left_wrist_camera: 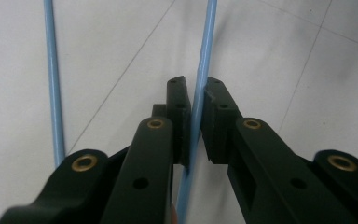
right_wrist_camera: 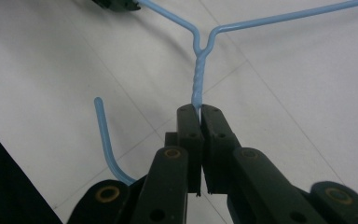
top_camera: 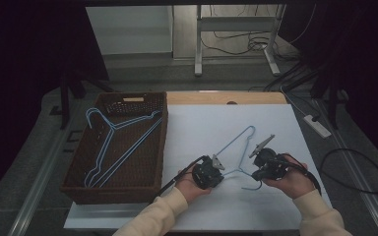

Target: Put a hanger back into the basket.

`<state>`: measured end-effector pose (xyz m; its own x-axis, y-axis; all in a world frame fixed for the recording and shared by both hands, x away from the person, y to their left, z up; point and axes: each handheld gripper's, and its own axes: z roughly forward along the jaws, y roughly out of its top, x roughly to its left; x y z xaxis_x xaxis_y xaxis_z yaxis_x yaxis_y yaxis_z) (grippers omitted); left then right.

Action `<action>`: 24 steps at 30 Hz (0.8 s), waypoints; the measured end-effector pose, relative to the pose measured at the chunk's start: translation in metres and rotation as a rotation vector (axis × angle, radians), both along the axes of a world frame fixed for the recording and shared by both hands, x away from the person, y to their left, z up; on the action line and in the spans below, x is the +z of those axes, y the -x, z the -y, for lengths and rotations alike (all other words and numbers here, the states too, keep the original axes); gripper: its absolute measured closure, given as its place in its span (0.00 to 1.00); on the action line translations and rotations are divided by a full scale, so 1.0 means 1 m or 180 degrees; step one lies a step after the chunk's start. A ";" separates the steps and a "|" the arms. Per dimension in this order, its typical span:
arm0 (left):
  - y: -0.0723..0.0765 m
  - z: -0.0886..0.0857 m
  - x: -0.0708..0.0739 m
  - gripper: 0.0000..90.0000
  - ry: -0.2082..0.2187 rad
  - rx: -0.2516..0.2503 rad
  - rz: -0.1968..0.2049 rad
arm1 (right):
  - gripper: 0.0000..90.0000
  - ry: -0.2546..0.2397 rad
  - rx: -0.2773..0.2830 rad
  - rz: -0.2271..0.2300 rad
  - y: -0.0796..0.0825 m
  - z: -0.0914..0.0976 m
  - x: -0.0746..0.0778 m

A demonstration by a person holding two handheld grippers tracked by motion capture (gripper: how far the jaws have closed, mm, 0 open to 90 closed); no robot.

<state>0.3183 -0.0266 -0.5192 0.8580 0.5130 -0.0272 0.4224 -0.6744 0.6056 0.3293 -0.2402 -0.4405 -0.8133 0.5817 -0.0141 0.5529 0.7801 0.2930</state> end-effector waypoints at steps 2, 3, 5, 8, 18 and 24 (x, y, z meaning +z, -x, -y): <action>0.001 0.000 0.001 0.94 0.0026 -0.0008 0.0004 | 0.84 -0.0178 -0.0076 0.0065 -0.001 0.003 0.002; 0.001 0.000 0.002 0.95 0.0034 -0.0005 0.0020 | 0.78 -0.0288 -0.0124 0.0096 -0.002 0.005 0.003; 0.002 -0.001 0.002 0.96 0.0032 0.0015 0.0027 | 0.63 -0.0609 -0.0332 0.0288 -0.004 0.011 0.008; 0.004 -0.002 0.004 0.96 0.0056 0.0031 0.0092 | 0.50 -0.1075 -0.0637 0.0572 -0.008 0.022 0.013; 0.016 -0.014 0.022 0.96 0.0216 0.0124 0.0278 | 0.43 -0.1984 -0.1051 0.1179 -0.008 0.065 0.003; 0.023 -0.021 0.034 0.96 0.0289 0.0166 0.0360 | 0.43 -0.2081 -0.1060 0.1344 -0.001 0.076 -0.003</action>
